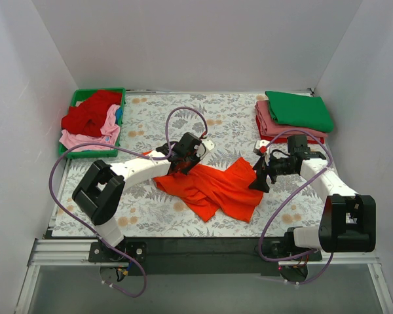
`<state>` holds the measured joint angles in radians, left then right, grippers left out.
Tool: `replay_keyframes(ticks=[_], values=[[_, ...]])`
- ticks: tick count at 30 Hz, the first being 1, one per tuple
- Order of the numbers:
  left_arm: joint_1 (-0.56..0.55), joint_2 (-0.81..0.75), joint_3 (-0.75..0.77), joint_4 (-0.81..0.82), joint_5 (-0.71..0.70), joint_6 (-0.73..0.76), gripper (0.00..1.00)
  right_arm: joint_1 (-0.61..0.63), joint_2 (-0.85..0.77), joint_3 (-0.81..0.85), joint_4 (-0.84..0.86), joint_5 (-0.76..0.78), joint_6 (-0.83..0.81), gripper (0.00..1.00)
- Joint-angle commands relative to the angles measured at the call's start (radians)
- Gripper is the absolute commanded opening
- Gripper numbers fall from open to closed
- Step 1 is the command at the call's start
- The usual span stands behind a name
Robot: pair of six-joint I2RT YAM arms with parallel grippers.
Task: Fold and stack the t-shirts
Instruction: Flatten the tshirt out
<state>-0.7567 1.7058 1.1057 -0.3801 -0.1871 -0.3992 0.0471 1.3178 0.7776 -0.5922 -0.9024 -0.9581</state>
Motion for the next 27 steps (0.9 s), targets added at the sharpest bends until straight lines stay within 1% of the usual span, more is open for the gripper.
replay_keyframes(ticks=[1, 3, 4, 6, 14, 17, 21, 24, 25, 27], values=[[-0.006, -0.017, 0.016, 0.026, -0.011, -0.003, 0.17, -0.003, 0.009, 0.008, -0.018, -0.021, -0.019, 0.96], [-0.006, -0.018, 0.013, 0.026, -0.012, -0.006, 0.11, -0.003, 0.009, 0.008, -0.018, -0.021, -0.019, 0.96], [-0.006, -0.021, 0.013, 0.024, -0.015, -0.007, 0.05, -0.003, 0.009, 0.006, -0.018, -0.021, -0.019, 0.96], [-0.006, -0.029, 0.014, 0.026, -0.020, -0.013, 0.00, -0.003, 0.008, 0.008, -0.018, -0.018, -0.021, 0.96], [-0.004, -0.127, 0.003, 0.064, -0.026, -0.038, 0.00, -0.006, 0.008, 0.012, -0.015, -0.007, -0.019, 0.96], [0.000, -0.161, 0.000, 0.073, -0.014, -0.055, 0.00, -0.009, 0.011, 0.038, -0.005, 0.036, 0.012, 0.96], [0.016, -0.225, -0.013, 0.083, 0.026, -0.092, 0.00, -0.009, 0.044, 0.104, 0.049, 0.108, 0.116, 0.96], [0.036, -0.267, -0.039, 0.104, 0.063, -0.118, 0.00, -0.001, 0.107, 0.185, 0.086, 0.158, 0.202, 0.95], [0.046, -0.273, -0.044, 0.109, 0.070, -0.130, 0.00, 0.006, 0.148, 0.207, 0.092, 0.172, 0.244, 0.95], [0.057, -0.285, -0.055, 0.110, 0.084, -0.142, 0.00, 0.019, 0.225, 0.273, 0.109, 0.210, 0.280, 0.95]])
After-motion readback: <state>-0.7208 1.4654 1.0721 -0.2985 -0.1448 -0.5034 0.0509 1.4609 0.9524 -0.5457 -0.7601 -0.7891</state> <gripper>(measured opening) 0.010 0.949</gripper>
